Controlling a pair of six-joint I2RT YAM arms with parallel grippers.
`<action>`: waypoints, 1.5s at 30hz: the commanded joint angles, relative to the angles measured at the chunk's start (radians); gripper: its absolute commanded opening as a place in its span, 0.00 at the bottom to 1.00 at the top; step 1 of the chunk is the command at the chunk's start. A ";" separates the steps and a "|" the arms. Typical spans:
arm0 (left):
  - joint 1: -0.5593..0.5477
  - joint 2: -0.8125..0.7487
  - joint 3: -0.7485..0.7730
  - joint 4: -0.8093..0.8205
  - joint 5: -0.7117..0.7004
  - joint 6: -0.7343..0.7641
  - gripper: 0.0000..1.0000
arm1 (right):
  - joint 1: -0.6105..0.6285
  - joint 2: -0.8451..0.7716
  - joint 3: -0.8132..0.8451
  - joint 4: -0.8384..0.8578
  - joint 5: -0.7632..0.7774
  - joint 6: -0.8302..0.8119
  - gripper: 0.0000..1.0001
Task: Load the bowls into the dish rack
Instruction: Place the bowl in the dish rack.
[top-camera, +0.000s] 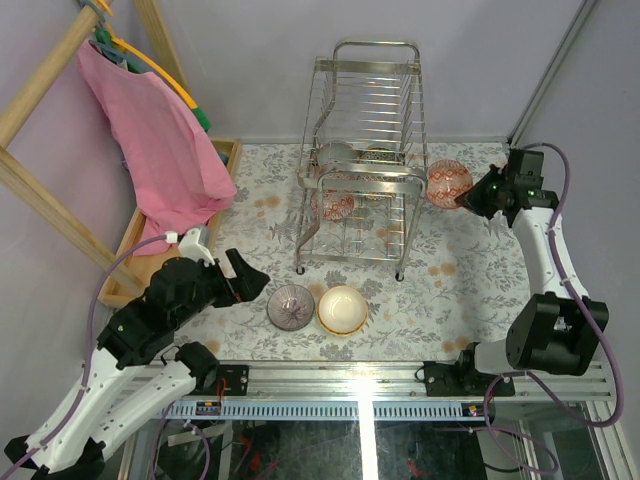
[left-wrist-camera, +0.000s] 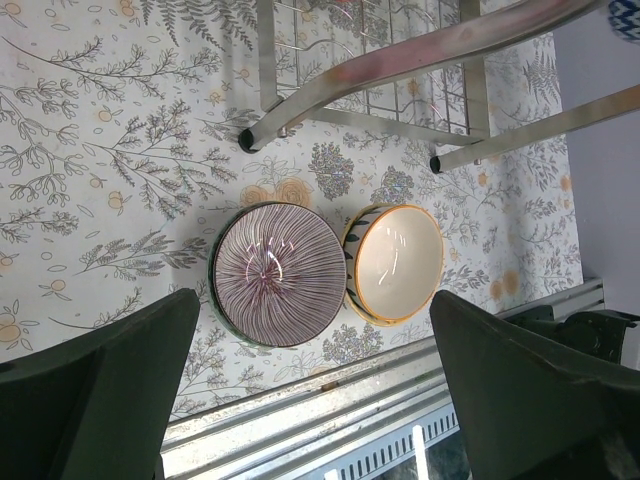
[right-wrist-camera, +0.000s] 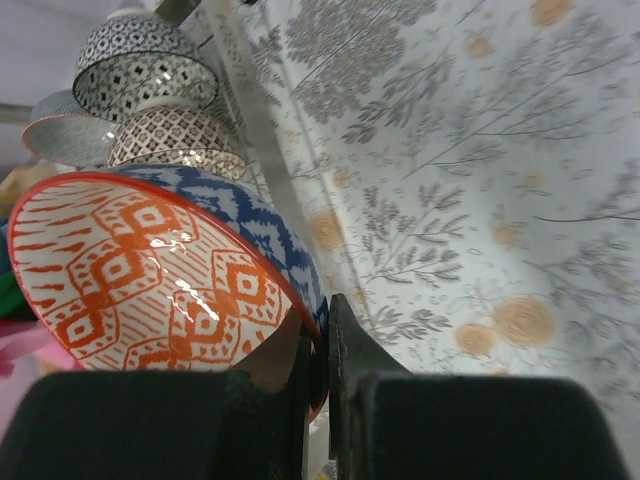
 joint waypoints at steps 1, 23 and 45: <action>-0.005 -0.017 0.024 -0.019 0.030 0.020 1.00 | 0.008 0.013 -0.072 0.304 -0.222 0.090 0.00; -0.005 0.021 0.016 0.021 0.036 0.048 1.00 | 0.313 0.105 -0.272 0.825 0.176 -0.219 0.00; -0.005 0.130 -0.005 0.104 0.053 0.072 1.00 | 0.413 0.269 -0.329 1.131 0.378 -0.523 0.00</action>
